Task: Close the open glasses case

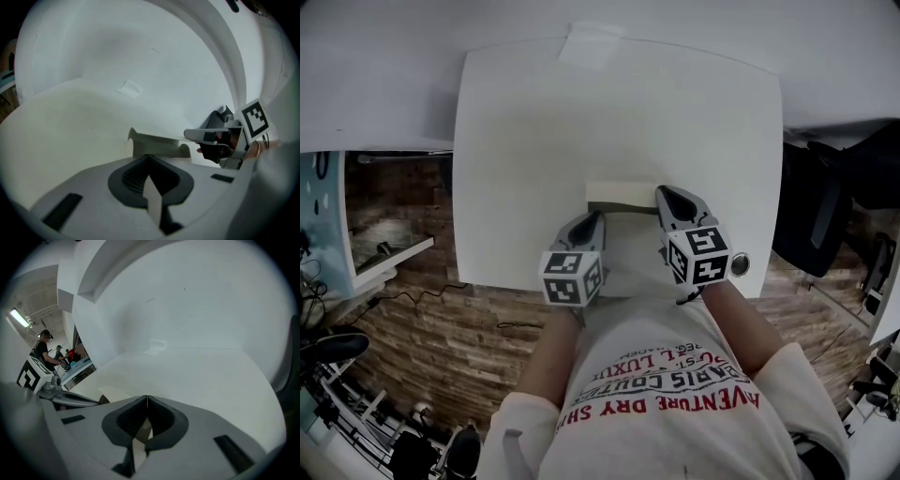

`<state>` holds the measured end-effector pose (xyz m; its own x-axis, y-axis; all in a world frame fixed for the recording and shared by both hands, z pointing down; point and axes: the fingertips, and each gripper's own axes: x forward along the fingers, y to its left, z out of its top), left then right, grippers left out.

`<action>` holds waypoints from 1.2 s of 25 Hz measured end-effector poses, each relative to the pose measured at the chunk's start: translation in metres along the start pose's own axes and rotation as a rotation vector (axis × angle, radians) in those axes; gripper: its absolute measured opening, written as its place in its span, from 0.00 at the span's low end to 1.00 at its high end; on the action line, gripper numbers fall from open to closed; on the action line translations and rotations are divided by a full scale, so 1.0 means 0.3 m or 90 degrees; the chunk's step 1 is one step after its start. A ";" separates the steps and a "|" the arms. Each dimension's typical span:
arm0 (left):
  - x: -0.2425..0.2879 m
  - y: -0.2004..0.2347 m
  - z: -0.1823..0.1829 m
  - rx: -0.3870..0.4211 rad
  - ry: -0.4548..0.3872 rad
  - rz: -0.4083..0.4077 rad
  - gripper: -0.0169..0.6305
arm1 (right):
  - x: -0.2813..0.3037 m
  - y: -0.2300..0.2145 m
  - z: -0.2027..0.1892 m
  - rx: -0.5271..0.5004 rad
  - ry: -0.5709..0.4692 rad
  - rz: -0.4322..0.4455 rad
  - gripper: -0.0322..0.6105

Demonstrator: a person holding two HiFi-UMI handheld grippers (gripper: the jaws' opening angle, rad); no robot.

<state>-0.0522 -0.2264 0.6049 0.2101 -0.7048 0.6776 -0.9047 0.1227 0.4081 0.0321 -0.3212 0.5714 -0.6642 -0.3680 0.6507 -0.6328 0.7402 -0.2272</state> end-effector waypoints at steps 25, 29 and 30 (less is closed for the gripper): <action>-0.067 -0.027 -0.031 0.017 -0.013 -0.011 0.02 | -0.034 0.037 -0.108 -0.020 0.030 -0.003 0.07; -0.096 -0.041 0.018 0.029 -0.036 -0.014 0.02 | -0.066 0.043 -0.062 -0.032 0.005 0.000 0.07; -0.108 -0.049 0.041 0.034 -0.047 -0.016 0.02 | -0.080 0.046 -0.043 -0.033 -0.006 0.002 0.07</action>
<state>-0.0503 -0.2140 0.5695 0.2068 -0.7565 0.6205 -0.9182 0.0689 0.3900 0.0444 -0.2950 0.5619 -0.6700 -0.3709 0.6431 -0.6092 0.7698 -0.1907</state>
